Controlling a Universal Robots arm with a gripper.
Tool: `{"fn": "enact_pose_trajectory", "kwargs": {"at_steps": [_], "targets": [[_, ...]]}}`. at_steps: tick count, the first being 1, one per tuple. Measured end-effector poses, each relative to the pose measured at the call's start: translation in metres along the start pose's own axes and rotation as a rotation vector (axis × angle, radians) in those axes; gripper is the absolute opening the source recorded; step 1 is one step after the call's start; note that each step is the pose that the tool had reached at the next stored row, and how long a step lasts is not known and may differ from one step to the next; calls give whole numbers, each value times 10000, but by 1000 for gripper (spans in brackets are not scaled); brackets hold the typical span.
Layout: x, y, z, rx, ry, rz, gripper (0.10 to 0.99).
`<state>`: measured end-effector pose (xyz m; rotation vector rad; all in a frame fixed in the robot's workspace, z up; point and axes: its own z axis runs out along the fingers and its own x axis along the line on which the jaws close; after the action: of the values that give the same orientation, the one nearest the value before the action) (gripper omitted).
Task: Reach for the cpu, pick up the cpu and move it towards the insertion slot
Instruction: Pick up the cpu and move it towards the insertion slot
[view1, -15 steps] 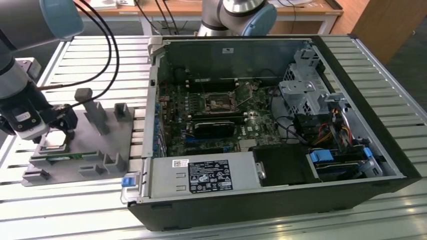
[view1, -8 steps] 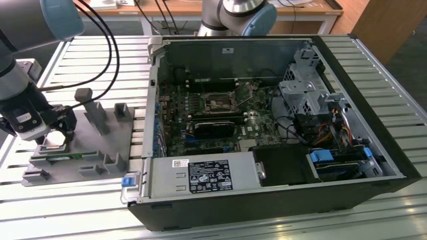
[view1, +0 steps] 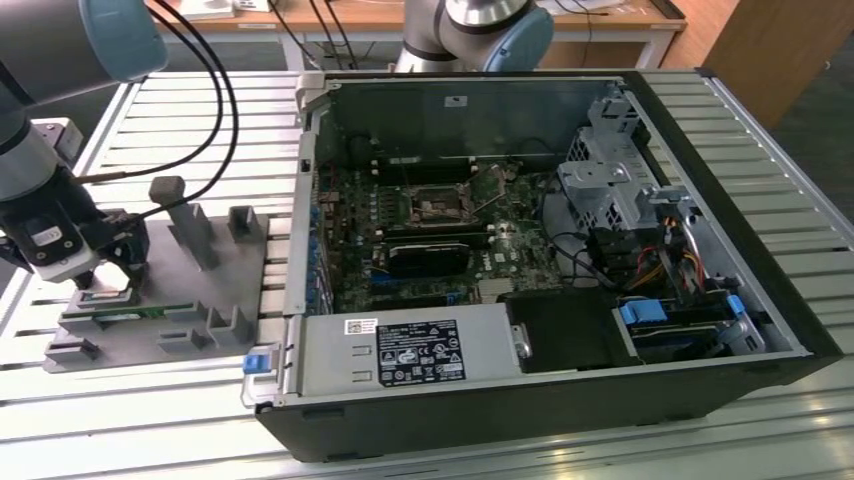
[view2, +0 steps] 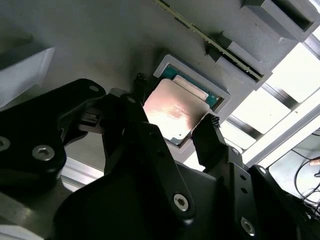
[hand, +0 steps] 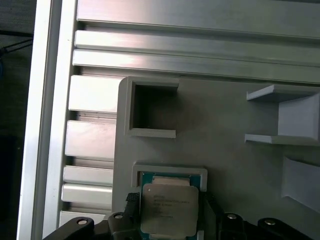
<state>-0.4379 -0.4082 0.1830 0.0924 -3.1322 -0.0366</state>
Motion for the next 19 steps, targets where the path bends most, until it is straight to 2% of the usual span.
{"fn": "enact_pose_trajectory", "kwargs": {"at_steps": [1, 2, 14, 15, 19], "targets": [[1, 0, 0, 0, 0, 0, 678], [2, 0, 0, 0, 0, -1, 608], [14, 1, -1, -1, 1, 0, 592], [14, 1, -7, -4, -1, 0, 545], [15, 3, -74, -40, -2, 1, 545]]}}
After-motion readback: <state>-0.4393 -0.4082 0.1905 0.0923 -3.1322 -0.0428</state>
